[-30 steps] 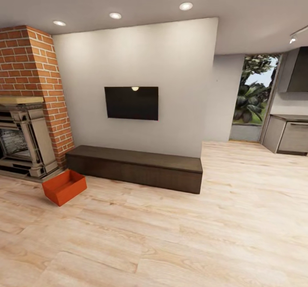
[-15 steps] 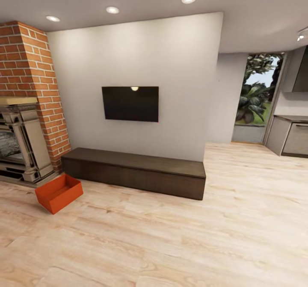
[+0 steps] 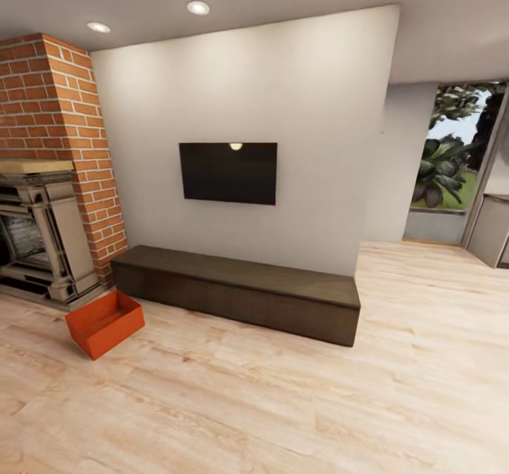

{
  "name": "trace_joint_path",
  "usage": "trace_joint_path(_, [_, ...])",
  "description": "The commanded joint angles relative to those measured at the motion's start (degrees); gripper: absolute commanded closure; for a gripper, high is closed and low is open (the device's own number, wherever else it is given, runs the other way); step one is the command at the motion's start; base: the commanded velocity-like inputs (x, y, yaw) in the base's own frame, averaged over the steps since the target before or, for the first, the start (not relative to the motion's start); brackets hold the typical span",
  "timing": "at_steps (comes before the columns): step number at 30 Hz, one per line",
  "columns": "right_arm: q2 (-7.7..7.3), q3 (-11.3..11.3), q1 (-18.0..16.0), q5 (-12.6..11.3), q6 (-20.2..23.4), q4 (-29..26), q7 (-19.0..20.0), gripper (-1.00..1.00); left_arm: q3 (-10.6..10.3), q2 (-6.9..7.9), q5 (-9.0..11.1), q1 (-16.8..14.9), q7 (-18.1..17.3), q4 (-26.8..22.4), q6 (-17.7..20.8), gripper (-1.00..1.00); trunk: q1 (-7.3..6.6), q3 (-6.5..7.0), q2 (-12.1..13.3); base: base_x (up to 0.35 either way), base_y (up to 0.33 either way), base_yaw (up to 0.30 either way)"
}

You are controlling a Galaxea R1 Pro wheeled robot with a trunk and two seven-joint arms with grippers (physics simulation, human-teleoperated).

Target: Move the two storage containers from the living room to the garage. In the garage, place one container on the floor and stack the other container on top of it (either order is fine).

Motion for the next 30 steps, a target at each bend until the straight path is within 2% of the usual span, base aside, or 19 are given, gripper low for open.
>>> trace_joint_path(1, [0.02,0.2,-0.1,0.6,-0.2,0.2,-0.4,-1.00,-0.5,0.00,0.5,0.0,0.2,0.0,0.1,-1.00,0.04,-0.08,0.0,0.324,0.000,0.259])
trace_joint_path(30, [-0.07,0.2,-0.1,0.6,-0.2,0.2,-0.4,-1.00,-0.5,0.01,0.5,0.0,0.1,0.0,0.0,-1.00,0.04,-0.08,0.0,0.324,0.000,0.268])
